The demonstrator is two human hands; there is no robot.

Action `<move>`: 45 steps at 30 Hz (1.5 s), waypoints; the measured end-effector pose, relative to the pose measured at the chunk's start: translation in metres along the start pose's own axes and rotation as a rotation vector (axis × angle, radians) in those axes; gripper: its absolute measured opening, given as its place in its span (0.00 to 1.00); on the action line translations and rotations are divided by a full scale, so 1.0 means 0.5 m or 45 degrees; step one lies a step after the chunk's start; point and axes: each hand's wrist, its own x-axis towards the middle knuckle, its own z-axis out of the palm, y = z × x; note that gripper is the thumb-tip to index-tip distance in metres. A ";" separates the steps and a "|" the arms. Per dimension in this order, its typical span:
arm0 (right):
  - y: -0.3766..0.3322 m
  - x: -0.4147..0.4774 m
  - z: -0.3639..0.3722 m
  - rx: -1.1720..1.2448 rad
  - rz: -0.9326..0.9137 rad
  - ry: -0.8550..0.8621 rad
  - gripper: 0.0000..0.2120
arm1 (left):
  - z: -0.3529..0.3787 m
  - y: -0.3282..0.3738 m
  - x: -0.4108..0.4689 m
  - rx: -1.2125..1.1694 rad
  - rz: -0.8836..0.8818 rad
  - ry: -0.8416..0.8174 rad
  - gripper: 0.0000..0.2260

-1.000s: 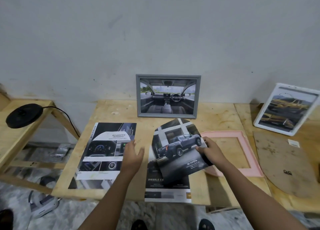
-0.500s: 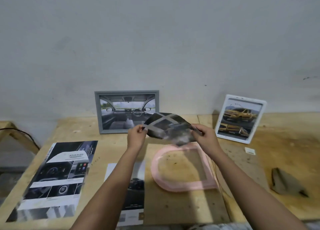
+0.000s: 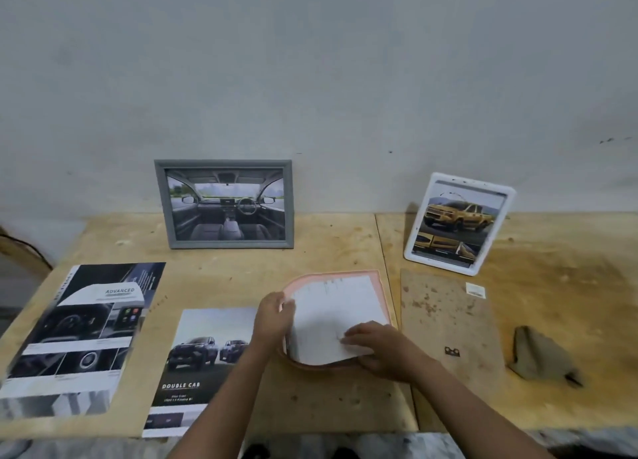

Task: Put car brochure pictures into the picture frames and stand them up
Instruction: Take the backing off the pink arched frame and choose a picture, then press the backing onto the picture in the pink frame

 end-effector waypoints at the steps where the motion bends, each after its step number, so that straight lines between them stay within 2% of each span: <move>1: -0.007 0.003 0.012 0.017 0.005 -0.050 0.20 | 0.009 -0.016 -0.002 0.156 0.079 -0.019 0.13; 4: -0.016 0.011 0.037 0.038 0.036 -0.056 0.22 | 0.035 -0.043 -0.029 0.492 0.278 -0.195 0.21; 6: -0.018 0.021 0.044 0.040 0.090 0.001 0.27 | 0.050 -0.065 -0.039 0.688 0.357 -0.308 0.24; 8: -0.017 0.028 0.054 0.025 0.152 0.055 0.34 | 0.056 -0.081 -0.044 0.847 0.404 -0.353 0.26; 9: -0.018 0.029 0.057 0.030 0.202 0.074 0.34 | 0.056 -0.088 -0.043 0.900 0.421 -0.353 0.27; 13: -0.009 0.029 0.069 0.007 0.269 0.262 0.24 | 0.062 -0.094 -0.027 1.042 0.486 -0.335 0.28; 20: -0.033 0.036 0.075 0.021 0.386 0.238 0.26 | 0.058 -0.104 -0.018 1.140 0.561 -0.349 0.28; 24: -0.044 0.038 0.073 0.058 0.456 0.252 0.25 | 0.055 -0.112 -0.009 1.150 0.613 -0.369 0.38; 27: -0.041 0.029 0.068 0.114 0.540 0.311 0.21 | 0.056 -0.121 -0.009 1.075 0.613 -0.355 0.37; 30: -0.019 -0.003 0.058 0.257 0.756 0.502 0.17 | 0.056 -0.135 -0.009 0.997 0.565 -0.302 0.36; 33: 0.033 -0.051 0.038 0.374 1.145 0.718 0.16 | 0.050 -0.137 -0.014 0.988 0.509 -0.162 0.37; 35: 0.073 -0.087 0.019 0.412 1.455 0.772 0.22 | 0.048 -0.135 -0.021 0.914 0.440 -0.099 0.41; 38: 0.118 -0.138 -0.005 0.557 1.853 0.591 0.41 | 0.051 -0.134 -0.033 0.842 0.336 -0.057 0.43; 41: 0.144 -0.163 -0.010 0.671 1.914 0.492 0.51 | 0.060 -0.124 -0.040 0.680 0.207 0.015 0.41; 45: 0.169 -0.166 -0.003 0.754 1.853 0.501 0.52 | 0.071 -0.123 -0.042 0.547 0.164 0.082 0.38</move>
